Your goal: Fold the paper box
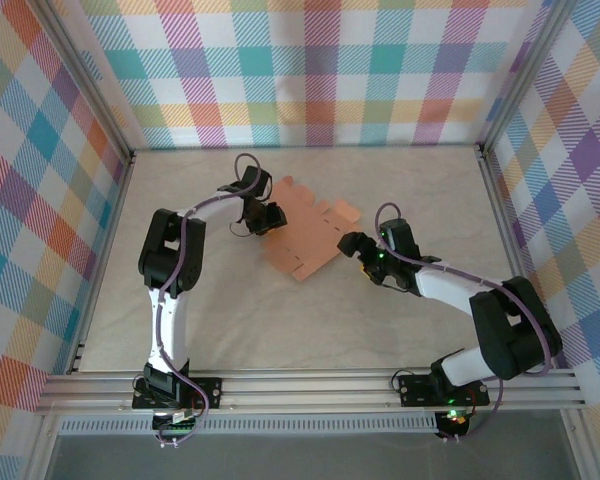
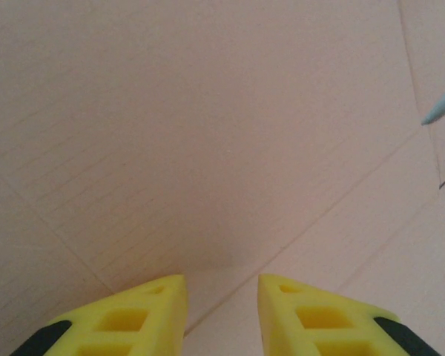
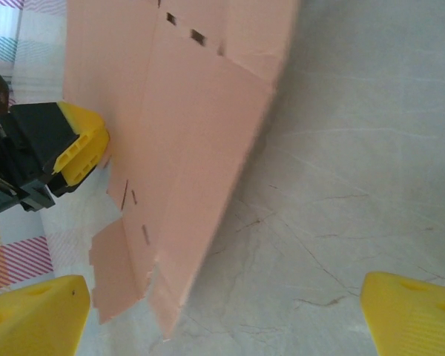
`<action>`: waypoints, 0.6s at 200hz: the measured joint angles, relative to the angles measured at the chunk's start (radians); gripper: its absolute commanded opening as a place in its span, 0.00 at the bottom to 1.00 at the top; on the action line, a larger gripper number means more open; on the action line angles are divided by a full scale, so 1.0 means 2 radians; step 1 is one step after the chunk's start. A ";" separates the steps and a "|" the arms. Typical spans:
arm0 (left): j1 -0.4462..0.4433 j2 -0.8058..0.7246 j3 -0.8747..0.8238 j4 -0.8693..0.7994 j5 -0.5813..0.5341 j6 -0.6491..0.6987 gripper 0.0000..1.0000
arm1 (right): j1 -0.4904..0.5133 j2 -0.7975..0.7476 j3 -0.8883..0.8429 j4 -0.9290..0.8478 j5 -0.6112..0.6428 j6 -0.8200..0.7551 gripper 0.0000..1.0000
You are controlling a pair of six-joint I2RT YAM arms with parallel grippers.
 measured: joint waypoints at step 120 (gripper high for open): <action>0.003 -0.039 -0.095 0.095 0.016 -0.103 0.26 | 0.007 0.114 0.022 0.109 -0.028 0.028 0.57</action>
